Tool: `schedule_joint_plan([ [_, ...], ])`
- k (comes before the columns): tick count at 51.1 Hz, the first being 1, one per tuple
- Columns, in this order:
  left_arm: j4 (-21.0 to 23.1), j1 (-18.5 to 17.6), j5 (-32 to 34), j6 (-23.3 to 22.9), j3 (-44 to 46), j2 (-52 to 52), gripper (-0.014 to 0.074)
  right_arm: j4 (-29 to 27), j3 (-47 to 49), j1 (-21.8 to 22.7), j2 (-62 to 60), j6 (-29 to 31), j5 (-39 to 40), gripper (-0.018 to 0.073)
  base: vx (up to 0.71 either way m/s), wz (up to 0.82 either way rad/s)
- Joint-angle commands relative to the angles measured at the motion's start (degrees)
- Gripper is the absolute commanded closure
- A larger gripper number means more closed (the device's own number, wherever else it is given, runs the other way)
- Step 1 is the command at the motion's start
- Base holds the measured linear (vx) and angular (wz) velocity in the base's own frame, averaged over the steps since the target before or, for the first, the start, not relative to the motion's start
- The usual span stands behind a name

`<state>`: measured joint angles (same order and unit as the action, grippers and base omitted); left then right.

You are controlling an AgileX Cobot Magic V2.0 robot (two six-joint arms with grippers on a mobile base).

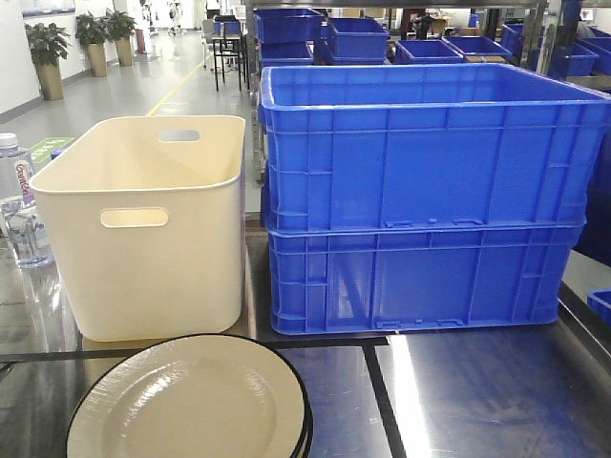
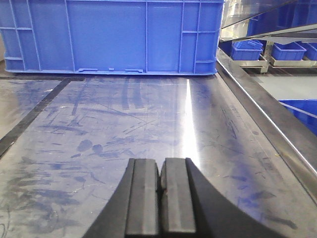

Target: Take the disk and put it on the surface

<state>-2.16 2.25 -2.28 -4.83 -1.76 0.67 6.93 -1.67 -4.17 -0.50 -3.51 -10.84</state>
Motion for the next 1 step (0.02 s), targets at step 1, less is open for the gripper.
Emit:
schedule_joint_plan([
  [1,0.01,-0.03,4.6,-0.57,1.18,0.27,0.0605,0.29,-0.48,0.19,-0.64,0.13,5.09,0.0564,0.0,0.0],
])
